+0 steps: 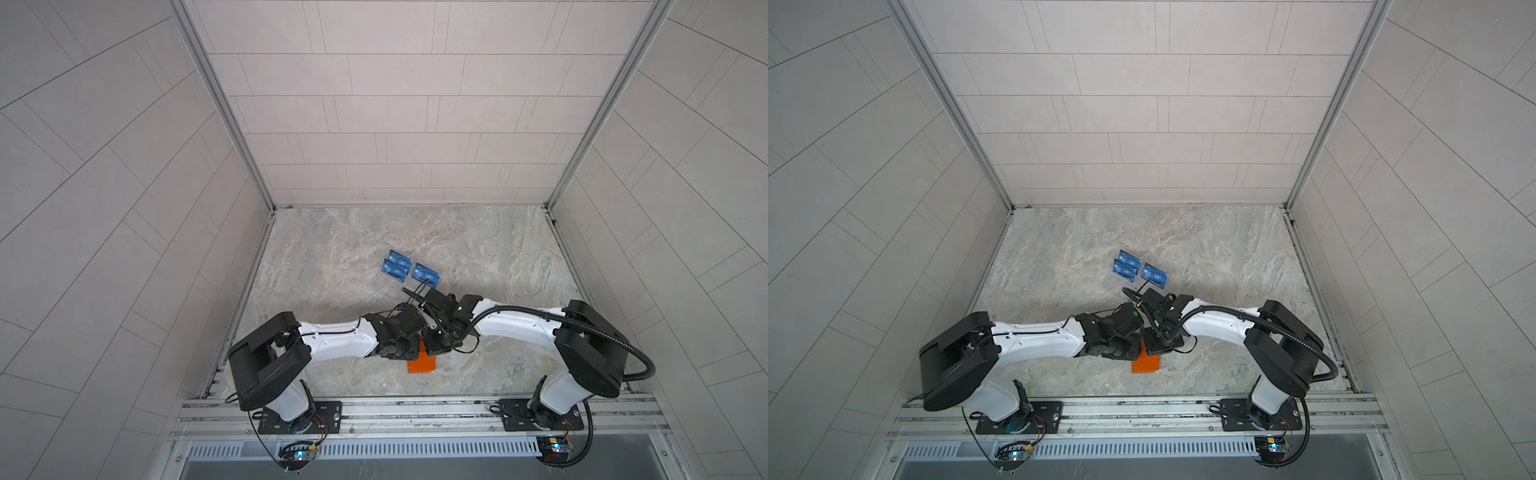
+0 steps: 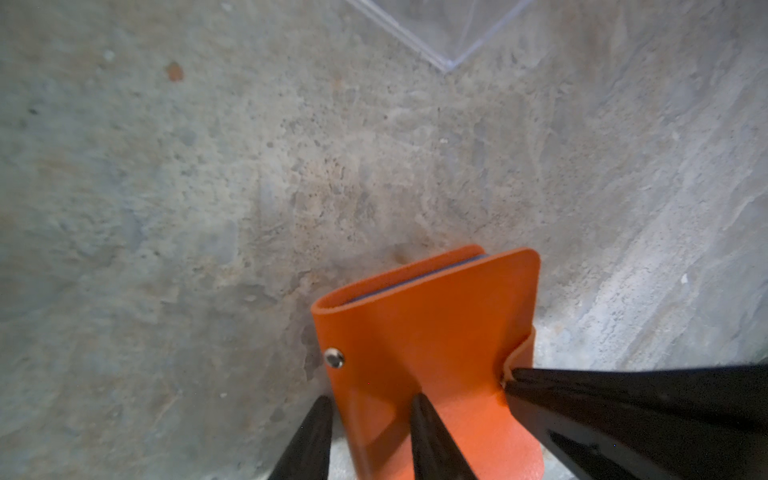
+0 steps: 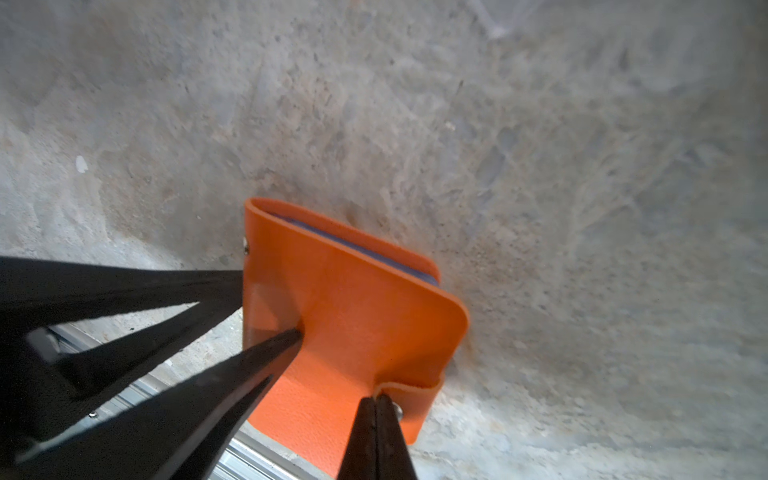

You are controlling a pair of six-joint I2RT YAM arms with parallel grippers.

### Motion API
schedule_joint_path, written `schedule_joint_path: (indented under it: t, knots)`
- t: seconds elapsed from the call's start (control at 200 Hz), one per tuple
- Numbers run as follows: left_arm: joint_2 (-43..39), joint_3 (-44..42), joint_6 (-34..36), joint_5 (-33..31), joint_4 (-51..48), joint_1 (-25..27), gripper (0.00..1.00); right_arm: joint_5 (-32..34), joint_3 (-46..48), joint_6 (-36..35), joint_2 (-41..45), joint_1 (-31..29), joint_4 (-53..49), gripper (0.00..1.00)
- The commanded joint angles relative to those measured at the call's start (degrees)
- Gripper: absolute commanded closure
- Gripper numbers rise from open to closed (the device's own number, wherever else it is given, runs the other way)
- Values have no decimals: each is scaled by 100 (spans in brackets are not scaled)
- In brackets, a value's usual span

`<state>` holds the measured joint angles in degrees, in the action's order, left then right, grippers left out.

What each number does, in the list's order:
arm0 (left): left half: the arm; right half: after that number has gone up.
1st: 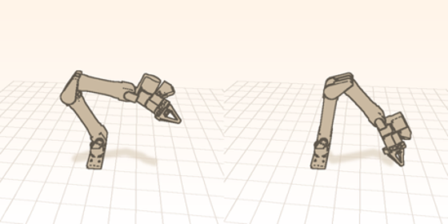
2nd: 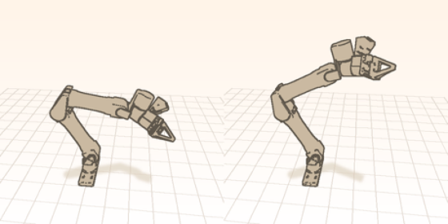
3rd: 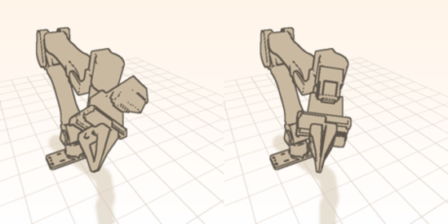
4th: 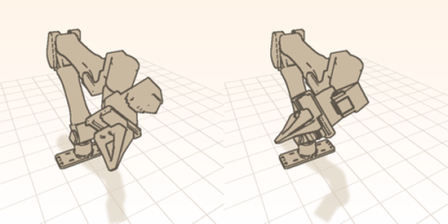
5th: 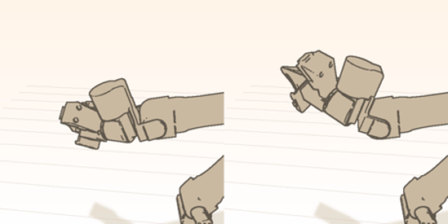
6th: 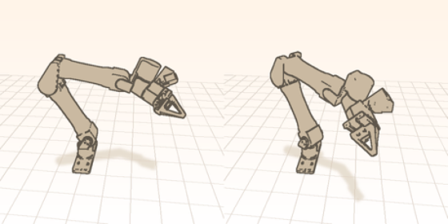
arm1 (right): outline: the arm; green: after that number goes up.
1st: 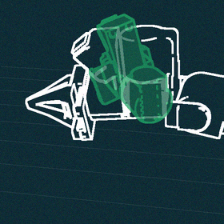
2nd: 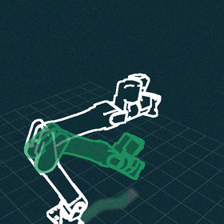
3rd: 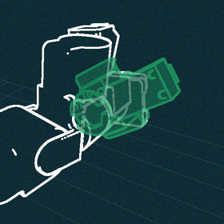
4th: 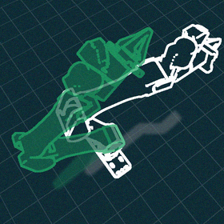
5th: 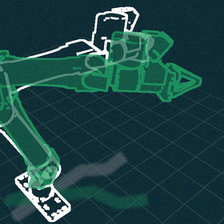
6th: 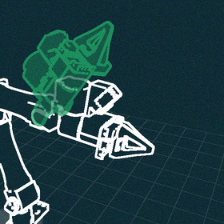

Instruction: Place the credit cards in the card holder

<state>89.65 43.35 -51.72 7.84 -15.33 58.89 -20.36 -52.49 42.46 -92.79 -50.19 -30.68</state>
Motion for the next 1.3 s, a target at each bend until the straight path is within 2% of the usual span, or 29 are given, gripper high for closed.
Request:
schedule_joint_path:
  t: [0.0,0.31,0.696,0.726,0.931,1.056,1.131,1.292]
  knots:
    - [380,-319,-57,141,-286,74,63,230,383,48,-530,-105,-149,100]
    - [391,-338,-66,139,-232,71,64,203,385,92,-560,-106,-161,100]
    - [293,-407,-163,205,32,23,63,76,186,260,168,-105,374,100]
    - [262,-402,-150,225,68,2,63,77,186,271,212,-105,407,98]
    - [-137,-371,12,275,91,-249,56,221,166,326,495,-96,594,91]
    - [-518,-393,198,132,-69,-424,48,351,115,268,591,-94,680,89]
    - [-814,-385,313,32,-199,-447,40,417,128,263,717,-89,729,82]
    - [-1258,-223,613,-228,-700,-615,33,543,8,189,877,-87,650,79]
